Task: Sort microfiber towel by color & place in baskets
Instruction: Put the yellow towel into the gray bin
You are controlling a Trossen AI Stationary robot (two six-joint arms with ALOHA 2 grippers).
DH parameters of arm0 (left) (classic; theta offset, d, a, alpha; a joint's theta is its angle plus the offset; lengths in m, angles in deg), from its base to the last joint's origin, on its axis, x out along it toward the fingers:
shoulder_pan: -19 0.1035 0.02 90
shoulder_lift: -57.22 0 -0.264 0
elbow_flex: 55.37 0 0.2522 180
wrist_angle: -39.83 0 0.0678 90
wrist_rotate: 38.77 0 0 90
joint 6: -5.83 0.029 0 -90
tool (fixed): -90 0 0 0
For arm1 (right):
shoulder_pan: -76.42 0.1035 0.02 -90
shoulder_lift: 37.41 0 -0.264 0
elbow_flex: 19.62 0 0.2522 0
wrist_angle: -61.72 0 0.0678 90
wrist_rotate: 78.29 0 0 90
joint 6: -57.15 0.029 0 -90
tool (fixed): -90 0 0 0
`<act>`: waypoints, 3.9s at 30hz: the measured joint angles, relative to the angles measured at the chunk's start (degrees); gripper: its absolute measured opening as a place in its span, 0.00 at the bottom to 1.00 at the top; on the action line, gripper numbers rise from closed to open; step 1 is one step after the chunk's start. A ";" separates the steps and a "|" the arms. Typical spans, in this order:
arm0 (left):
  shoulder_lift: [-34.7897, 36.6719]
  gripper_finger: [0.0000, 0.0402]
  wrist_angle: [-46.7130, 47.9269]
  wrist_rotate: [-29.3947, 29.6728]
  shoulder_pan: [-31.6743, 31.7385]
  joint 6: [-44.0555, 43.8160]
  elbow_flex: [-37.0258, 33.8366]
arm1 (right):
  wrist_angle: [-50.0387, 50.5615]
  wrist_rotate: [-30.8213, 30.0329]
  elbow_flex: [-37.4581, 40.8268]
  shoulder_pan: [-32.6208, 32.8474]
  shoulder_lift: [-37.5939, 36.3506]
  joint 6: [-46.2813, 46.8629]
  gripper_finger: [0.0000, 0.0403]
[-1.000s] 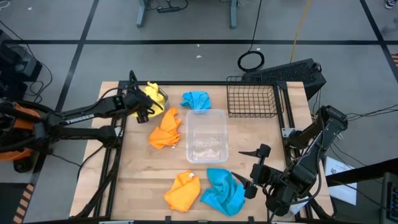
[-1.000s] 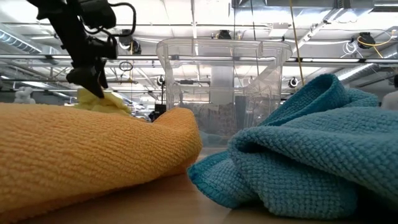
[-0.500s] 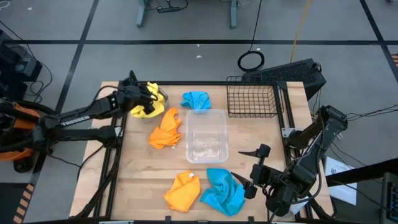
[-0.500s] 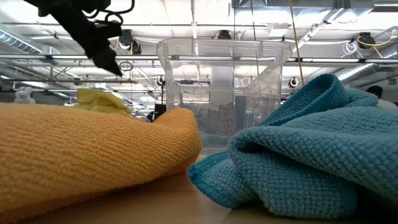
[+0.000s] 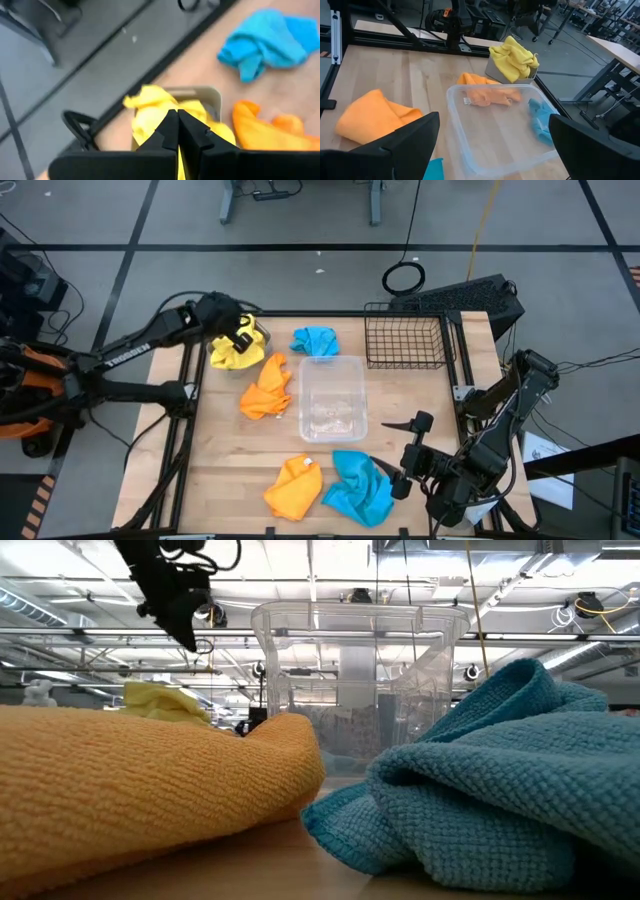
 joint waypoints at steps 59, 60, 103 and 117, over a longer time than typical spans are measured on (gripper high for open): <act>-16.15 0.00 -16.16 -17.33 7.35 -1.19 -13.43 | -0.59 0.51 0.00 1.22 -0.02 0.86 0.91; -17.87 0.00 -17.00 -17.36 7.35 -1.09 -13.90 | -0.58 0.67 0.00 1.22 -0.02 1.02 0.91; -3.52 0.01 -6.78 -22.20 -3.82 -0.78 -18.52 | -0.62 1.48 0.00 1.16 -0.02 0.52 0.91; -8.09 0.01 -11.53 -13.10 4.84 6.74 -18.98 | -0.58 1.74 0.00 1.18 -0.02 0.52 0.91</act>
